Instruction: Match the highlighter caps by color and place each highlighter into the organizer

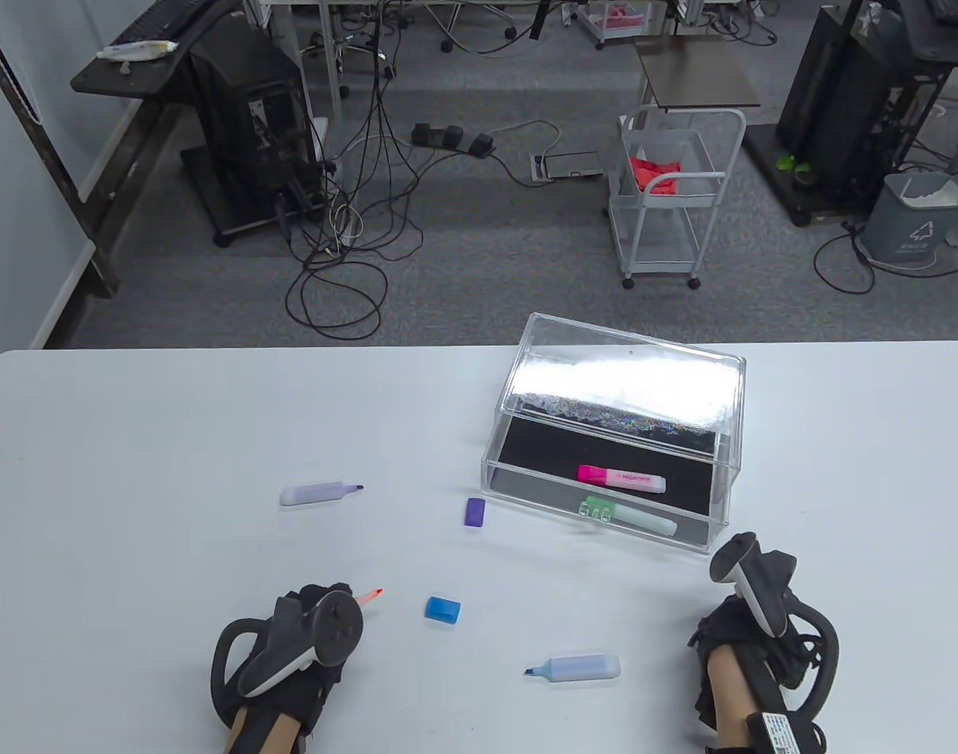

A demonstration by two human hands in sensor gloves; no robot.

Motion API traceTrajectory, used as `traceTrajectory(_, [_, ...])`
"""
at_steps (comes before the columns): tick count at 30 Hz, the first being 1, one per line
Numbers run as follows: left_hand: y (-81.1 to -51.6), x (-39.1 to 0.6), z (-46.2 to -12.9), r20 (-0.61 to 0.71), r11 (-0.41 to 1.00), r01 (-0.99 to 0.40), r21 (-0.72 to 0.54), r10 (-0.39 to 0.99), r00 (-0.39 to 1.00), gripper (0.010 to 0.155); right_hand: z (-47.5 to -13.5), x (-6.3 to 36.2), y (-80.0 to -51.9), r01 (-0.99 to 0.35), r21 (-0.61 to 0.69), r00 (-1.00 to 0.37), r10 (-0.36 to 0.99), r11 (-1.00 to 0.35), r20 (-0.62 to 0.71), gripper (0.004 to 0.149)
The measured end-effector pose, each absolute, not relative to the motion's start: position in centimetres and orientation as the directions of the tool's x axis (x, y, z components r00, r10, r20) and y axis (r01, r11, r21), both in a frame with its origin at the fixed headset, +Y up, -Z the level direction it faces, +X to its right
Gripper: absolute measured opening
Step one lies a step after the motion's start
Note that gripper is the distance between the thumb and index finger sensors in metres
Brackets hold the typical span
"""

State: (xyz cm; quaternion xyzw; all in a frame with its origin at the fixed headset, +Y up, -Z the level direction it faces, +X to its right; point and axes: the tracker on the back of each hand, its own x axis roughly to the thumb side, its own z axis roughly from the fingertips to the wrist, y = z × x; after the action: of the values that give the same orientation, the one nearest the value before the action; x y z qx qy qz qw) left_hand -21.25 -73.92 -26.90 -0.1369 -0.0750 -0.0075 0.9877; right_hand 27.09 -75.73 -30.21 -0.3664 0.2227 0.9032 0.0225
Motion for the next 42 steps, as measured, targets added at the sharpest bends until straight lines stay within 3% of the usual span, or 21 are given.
traceTrajectory(8, [-74.0, -21.2, -26.9, 0.155, 0.962, 0.040, -0.270, 0.002, 0.988, 0.058, -30.4, 26.1, -75.6, -0.197, 0.405, -0.782, -0.106, -0.893, -0.614, 0.060])
traceTrajectory(14, [-73.9, -21.0, -27.0, 0.163, 0.964, 0.034, -0.263, 0.009, 0.987, 0.058, -30.4, 23.7, -74.0, -0.169, 0.323, -0.851, -0.027, -0.931, -0.525, 0.061])
traceTrajectory(24, [-73.8, -20.3, -26.9, 0.192, 0.963, -0.006, -0.269, 0.060, 0.979, 0.057, -29.9, 20.6, -72.6, -0.366, 0.095, -0.890, 0.319, -0.926, -0.325, 0.051])
traceTrajectory(32, [-73.5, -18.8, -26.4, 0.247, 0.961, -0.072, -0.266, 0.141, 0.959, 0.057, -29.6, 18.2, -72.9, -0.647, -0.033, -0.747, 0.641, -0.762, -0.174, 0.047])
traceTrajectory(42, [-72.9, -16.8, -25.7, 0.337, 0.972, -0.116, -0.205, 0.182, 0.924, 0.057, -28.6, 14.8, -73.0, -0.830, -0.125, -0.543, 0.839, -0.544, -0.049, 0.046])
